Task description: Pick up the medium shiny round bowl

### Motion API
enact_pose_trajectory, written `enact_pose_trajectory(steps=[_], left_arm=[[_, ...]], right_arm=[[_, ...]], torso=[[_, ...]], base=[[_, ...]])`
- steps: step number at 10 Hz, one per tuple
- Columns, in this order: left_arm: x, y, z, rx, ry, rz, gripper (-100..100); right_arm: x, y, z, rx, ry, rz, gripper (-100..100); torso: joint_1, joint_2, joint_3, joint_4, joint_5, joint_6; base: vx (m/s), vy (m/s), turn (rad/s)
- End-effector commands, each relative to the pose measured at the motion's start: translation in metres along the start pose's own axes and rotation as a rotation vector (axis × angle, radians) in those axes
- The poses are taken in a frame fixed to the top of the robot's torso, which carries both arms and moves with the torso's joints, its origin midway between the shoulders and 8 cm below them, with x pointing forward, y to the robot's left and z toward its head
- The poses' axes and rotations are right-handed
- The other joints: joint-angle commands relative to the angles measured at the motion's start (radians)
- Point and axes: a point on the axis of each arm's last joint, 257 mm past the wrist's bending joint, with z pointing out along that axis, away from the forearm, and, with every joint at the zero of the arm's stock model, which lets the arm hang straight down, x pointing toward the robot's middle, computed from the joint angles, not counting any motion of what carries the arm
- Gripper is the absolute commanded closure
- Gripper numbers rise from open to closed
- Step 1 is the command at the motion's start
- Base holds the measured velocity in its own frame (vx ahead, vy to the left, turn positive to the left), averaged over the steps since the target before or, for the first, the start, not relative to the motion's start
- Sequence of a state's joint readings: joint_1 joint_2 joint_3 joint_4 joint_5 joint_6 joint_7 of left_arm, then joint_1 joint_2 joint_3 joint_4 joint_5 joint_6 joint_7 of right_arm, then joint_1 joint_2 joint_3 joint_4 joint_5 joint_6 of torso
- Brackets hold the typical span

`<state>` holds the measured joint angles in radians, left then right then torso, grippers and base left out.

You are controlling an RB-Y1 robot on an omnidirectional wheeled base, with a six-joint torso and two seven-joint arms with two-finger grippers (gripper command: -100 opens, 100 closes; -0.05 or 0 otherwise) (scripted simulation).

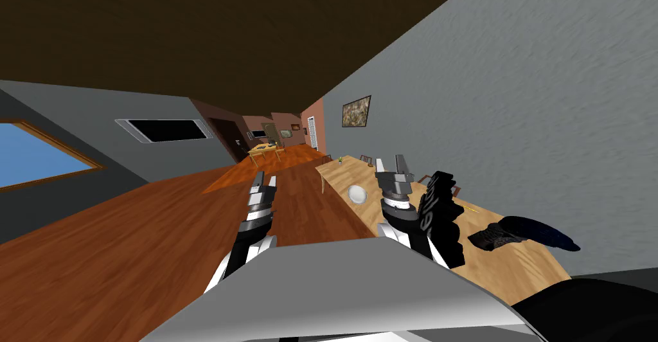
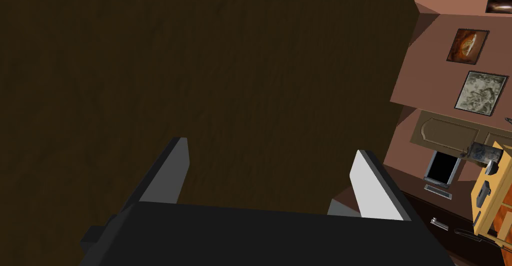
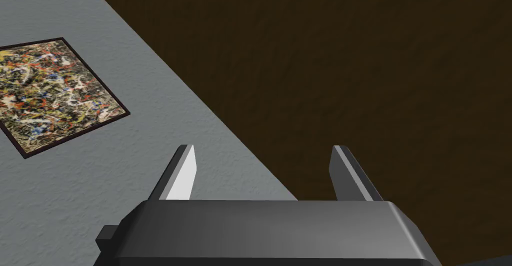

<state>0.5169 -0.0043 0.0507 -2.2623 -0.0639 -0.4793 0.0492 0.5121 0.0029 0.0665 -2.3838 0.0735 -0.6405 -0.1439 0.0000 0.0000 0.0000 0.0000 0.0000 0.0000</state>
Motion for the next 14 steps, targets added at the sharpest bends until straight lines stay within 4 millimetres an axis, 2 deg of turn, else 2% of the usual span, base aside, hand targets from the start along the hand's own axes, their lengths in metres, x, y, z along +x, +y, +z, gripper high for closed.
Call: enact_pose_trajectory(steps=[1,5,6,8,9,10,11,12,13,14], left_arm=[[0.000,0.000,0.000,0.000,0.000,0.000,0],[0.000,0.000,0.000,0.000,0.000,0.000,0],[0.000,0.000,0.000,0.000,0.000,0.000,0],[0.000,0.000,0.000,0.000,0.000,0.000,0],[0.000,0.000,0.000,0.000,0.000,0.000,0],[0.000,0.000,0.000,0.000,0.000,0.000,0],[0.000,0.000,0.000,0.000,0.000,0.000,0],[0.000,0.000,0.000,0.000,0.000,0.000,0],[0.000,0.000,0.000,0.000,0.000,0.000,0],[0.000,0.000,0.000,0.000,0.000,0.000,0]], right_arm=[[0.007,-0.006,-0.001,0.011,0.036,-0.011,-100],[0.040,-0.039,-0.013,0.061,0.200,-0.080,-100],[0.041,-0.040,-0.013,0.062,0.208,-0.081,-100],[0.059,-0.065,-0.025,0.095,0.310,-0.137,-100],[0.061,-0.065,-0.026,0.096,0.329,-0.142,-100],[0.069,-0.080,-0.035,0.114,0.385,-0.175,-100],[0.070,-0.080,-0.036,0.115,0.396,-0.178,-100],[0.079,-0.095,-0.045,0.131,0.459,-0.216,-100],[0.079,-0.096,-0.047,0.133,0.469,-0.219,-100],[0.086,-0.112,-0.058,0.149,0.534,-0.260,-100]], torso=[[0.000,0.000,0.000,0.000,0.000,0.000],[0.006,0.000,0.000,0.000,0.001,0.000],[0.006,0.000,0.000,0.000,0.001,0.000],[0.004,0.001,0.000,0.000,0.001,0.000],[0.005,0.000,0.000,0.000,0.001,-0.001],[0.004,0.000,0.000,0.000,0.001,0.000],[0.005,-0.001,0.000,0.000,0.001,0.000],[0.004,0.000,0.000,0.000,0.001,0.000],[0.005,0.000,0.000,0.000,0.001,0.000],[0.005,0.000,0.000,0.000,0.001,0.000]], base=[[-0.004,0.024,0.053],[-0.005,0.082,0.119],[-0.007,0.062,0.042],[-0.011,0.077,0.149],[0.004,0.065,0.064],[0.009,0.073,0.118],[0.001,0.068,0.071],[0.000,0.087,0.130],[0.001,0.076,0.075],[0.011,0.087,0.155]])
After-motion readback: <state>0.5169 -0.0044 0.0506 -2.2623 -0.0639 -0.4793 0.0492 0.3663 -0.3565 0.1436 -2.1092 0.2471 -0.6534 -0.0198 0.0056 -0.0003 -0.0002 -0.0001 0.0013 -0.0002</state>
